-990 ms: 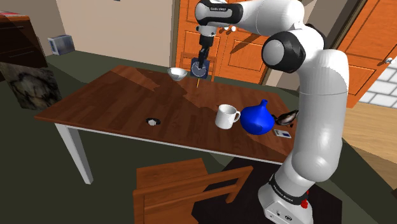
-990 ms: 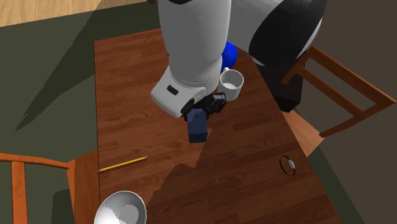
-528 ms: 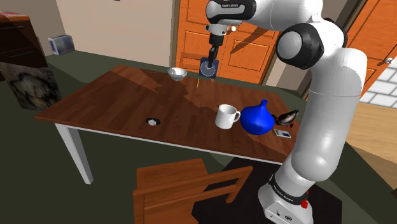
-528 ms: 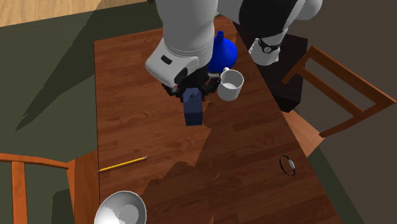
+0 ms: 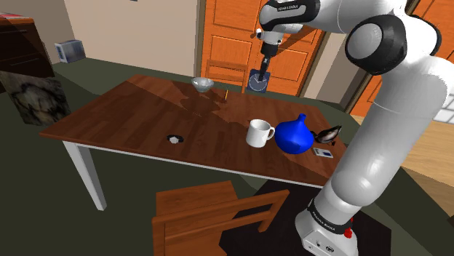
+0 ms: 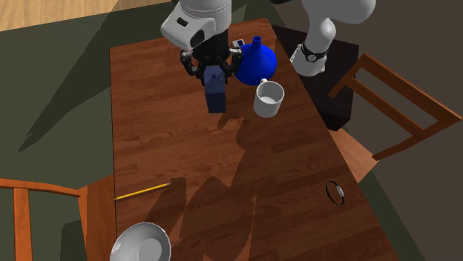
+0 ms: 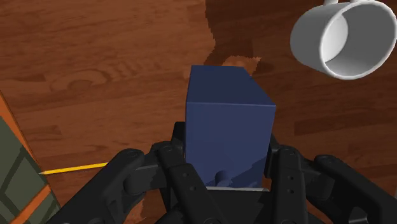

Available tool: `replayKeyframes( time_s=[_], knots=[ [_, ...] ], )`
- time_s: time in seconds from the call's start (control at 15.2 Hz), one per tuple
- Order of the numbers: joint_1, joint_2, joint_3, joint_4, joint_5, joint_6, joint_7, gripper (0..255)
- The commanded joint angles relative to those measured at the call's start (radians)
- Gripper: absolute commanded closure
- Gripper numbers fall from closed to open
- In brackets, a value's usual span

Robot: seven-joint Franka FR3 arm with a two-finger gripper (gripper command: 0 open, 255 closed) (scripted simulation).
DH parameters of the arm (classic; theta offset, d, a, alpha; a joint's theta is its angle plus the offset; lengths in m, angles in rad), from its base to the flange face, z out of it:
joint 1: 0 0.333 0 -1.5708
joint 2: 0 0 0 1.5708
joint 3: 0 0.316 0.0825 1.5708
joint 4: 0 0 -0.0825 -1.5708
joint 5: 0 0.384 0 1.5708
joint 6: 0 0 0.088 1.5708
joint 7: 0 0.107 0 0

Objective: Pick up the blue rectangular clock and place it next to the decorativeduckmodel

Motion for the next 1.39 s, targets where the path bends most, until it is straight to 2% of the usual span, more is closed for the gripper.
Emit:
replayKeyframes(
  time_s=[0.0, 0.66, 1.32],
  knots=[
    [-0.017, -0.042, -0.016, -0.054, -0.014, 0.014, -0.033, 255],
    [-0.11, -0.196, -0.112, -0.219, -0.079, 0.039, -0.207, 255],
    [-0.211, -0.255, -0.238, -0.264, -0.122, 0.039, -0.42, 255]
  ],
)
